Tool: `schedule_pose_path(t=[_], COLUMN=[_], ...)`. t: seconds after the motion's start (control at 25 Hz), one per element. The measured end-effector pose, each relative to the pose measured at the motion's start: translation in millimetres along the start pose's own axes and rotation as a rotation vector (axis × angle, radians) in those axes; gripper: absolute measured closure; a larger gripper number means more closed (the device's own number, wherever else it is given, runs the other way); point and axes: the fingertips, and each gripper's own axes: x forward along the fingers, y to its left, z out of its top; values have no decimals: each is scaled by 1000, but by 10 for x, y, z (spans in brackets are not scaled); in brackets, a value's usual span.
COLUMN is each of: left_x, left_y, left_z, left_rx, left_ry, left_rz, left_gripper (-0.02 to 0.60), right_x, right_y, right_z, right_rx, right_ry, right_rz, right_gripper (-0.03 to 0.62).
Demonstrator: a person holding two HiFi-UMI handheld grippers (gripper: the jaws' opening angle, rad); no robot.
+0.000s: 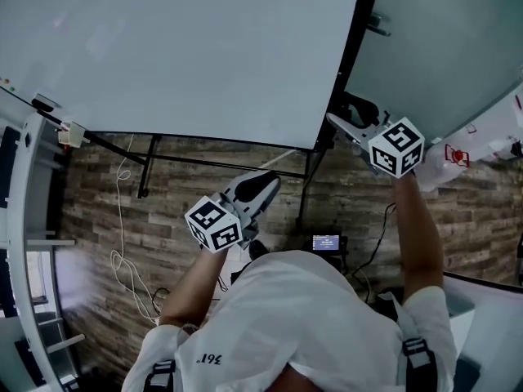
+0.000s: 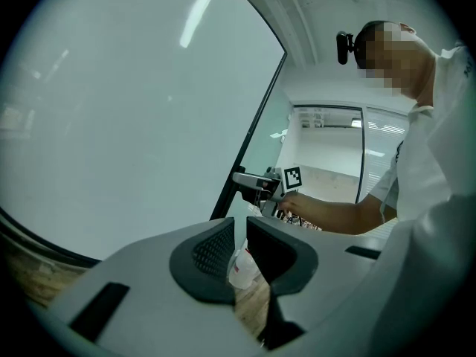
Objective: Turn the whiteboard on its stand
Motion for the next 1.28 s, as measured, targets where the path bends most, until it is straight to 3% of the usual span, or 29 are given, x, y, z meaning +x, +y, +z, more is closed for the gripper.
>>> schedule_pose_path(t=[0.12, 0.24, 0.8, 1.28], left_x=[-7, -9, -268, -307], left_y=[23, 37, 326, 381], left_z=[-36, -73, -133, -147], left_rx=[-9, -22, -72, -79], left_ry=[7, 16, -15, -10], left_rz=[4, 7, 106, 111], left_gripper=[540, 540, 541, 540], right_x=[84, 93, 411, 537], right_y=[28, -19, -43, -24], right_z=[-18, -12, 37, 54], right_rx=[-30, -13, 23, 53], right_ry=[19, 7, 7, 25], right_rz=[5, -2, 33, 34], right_gripper=[339, 390, 395, 391])
